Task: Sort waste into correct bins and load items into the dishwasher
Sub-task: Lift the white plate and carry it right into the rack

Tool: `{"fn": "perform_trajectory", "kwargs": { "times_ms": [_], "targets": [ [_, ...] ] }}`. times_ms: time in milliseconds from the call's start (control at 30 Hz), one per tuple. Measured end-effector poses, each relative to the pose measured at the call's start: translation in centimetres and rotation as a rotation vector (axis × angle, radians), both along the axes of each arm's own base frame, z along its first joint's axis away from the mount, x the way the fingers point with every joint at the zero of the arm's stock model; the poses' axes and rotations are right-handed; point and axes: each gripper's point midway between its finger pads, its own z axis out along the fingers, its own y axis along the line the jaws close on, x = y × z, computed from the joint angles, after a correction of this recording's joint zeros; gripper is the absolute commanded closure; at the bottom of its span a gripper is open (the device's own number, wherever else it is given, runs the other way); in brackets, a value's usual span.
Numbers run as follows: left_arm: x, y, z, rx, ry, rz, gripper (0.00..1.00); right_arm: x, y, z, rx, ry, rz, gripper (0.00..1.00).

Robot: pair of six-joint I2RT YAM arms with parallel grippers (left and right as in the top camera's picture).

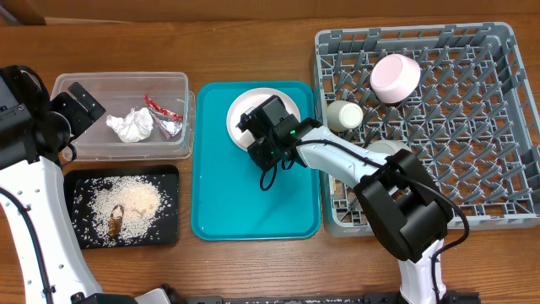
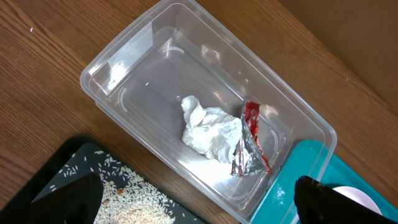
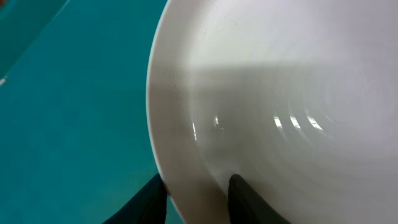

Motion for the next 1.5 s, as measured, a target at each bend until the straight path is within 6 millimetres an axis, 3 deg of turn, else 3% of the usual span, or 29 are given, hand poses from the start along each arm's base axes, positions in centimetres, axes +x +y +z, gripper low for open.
{"fn": "perform_trajectory", "kwargs": {
  "times_ms": [167,433,500,900,1033,1133,1200,1333,1500],
  "targets": [
    [0.0,0.0,0.0,0.0,0.0,0.0,0.0,0.7,-0.7,-0.1,-0.042,-0.037,-0.022,0.79],
    [0.0,0.0,0.0,0.0,0.0,0.0,0.0,0.8,-0.5,0.0,-0.034,-0.038,-0.017,0.87],
    [0.0,0.0,0.0,0.0,0.0,0.0,0.0,0.7,-0.3,0.1,-0.02,-0.032,-0.008,0.96],
    [0.0,0.0,0.0,0.0,0.0,0.0,0.0,0.5,0.3,0.7,0.003,-0.03,0.022,0.96],
    [0.0,0.0,0.0,0.0,0.0,0.0,0.0,0.1,0.5,1.8,0.024,-0.026,0.031,0.96],
    [0.0,0.0,0.0,0.0,0.0,0.0,0.0,0.0,0.8,4.4,0.065,-0.048,0.036,0.96],
    [0.0,0.0,0.0,0.0,0.0,0.0,0.0,-0.1,0.9,7.2,0.104,-0.08,0.036,0.96],
    [0.0,0.0,0.0,0.0,0.0,0.0,0.0,-0.8,0.5,14.7,0.209,-0.163,0.029,0.96],
    [0.0,0.0,0.0,0.0,0.0,0.0,0.0,-1.4,-3.4,23.4,0.333,-0.236,-0.09,0.96]
  ]
}}
